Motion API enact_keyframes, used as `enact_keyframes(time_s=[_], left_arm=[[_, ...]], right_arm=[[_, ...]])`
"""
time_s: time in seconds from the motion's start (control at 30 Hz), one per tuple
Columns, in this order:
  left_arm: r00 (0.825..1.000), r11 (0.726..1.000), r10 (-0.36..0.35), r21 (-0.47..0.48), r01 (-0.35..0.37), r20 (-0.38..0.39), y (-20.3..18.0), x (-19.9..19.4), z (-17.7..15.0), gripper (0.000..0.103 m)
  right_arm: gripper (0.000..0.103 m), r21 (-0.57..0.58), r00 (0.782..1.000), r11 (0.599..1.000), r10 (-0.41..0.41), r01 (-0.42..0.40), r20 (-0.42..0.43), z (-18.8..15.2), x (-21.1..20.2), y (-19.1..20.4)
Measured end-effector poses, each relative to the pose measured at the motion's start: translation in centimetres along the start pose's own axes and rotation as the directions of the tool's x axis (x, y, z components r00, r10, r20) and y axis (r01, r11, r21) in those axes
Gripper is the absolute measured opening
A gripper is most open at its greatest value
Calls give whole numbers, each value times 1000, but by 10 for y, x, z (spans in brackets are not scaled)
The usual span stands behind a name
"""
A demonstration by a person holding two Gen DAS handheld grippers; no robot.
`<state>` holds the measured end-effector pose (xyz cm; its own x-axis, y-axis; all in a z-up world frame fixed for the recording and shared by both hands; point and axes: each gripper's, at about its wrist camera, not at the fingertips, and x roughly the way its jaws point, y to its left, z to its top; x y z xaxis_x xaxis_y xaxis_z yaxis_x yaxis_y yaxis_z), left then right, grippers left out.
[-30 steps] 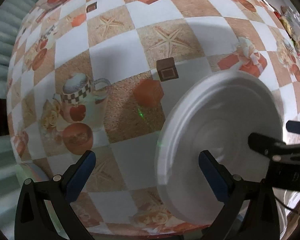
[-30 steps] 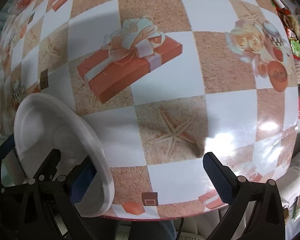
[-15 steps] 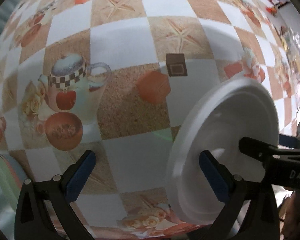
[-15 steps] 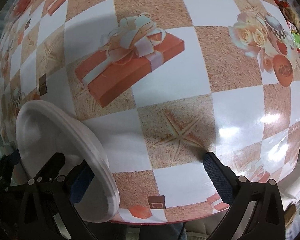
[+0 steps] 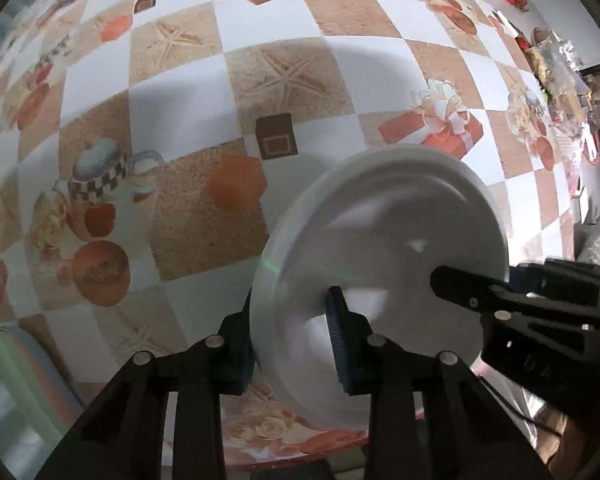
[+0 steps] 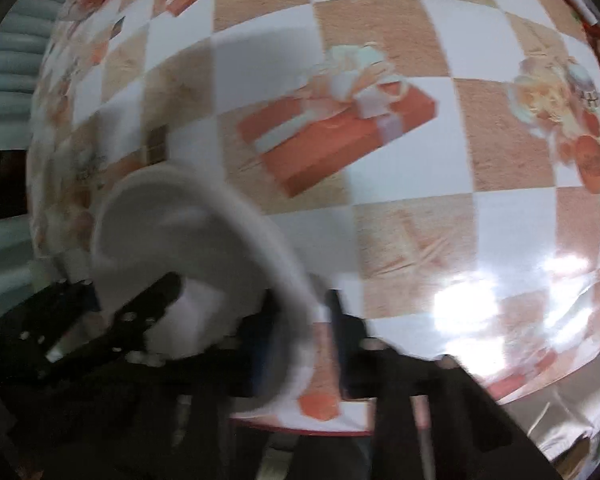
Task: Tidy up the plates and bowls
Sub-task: 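Lift the bowl stack with both grippers and carry it to the plate stack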
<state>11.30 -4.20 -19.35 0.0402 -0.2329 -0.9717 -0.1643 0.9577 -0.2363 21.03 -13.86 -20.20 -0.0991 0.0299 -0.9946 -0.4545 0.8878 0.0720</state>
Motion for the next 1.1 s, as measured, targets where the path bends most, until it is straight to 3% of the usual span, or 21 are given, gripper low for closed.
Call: enact_keyframes(time_s=[0.13,0.43,0.83,1.0,1.1], left_arm=[[1000,1000,-8,-13,8,-8,5,4,0,35],[1000,999,14,-47,-14,-4,44,7,-23,37],[999,987,39,-158,-40,-12,156,14,-89,37],[999,986,31,-166,-32,-9,173,19,-97,37],[999,987,36,-159,-36,-4,185,16,-107,37]], right_arm=[[19,29,1000,999,-13,13,-19,1,2,4],[19,-38,998,998,-43,41,-56,-1,18,47],[19,-196,993,980,-54,33,-105,-16,52,141],[20,-207,992,977,-68,45,-107,-18,56,155],[20,-199,992,979,-63,39,-113,-19,55,138]])
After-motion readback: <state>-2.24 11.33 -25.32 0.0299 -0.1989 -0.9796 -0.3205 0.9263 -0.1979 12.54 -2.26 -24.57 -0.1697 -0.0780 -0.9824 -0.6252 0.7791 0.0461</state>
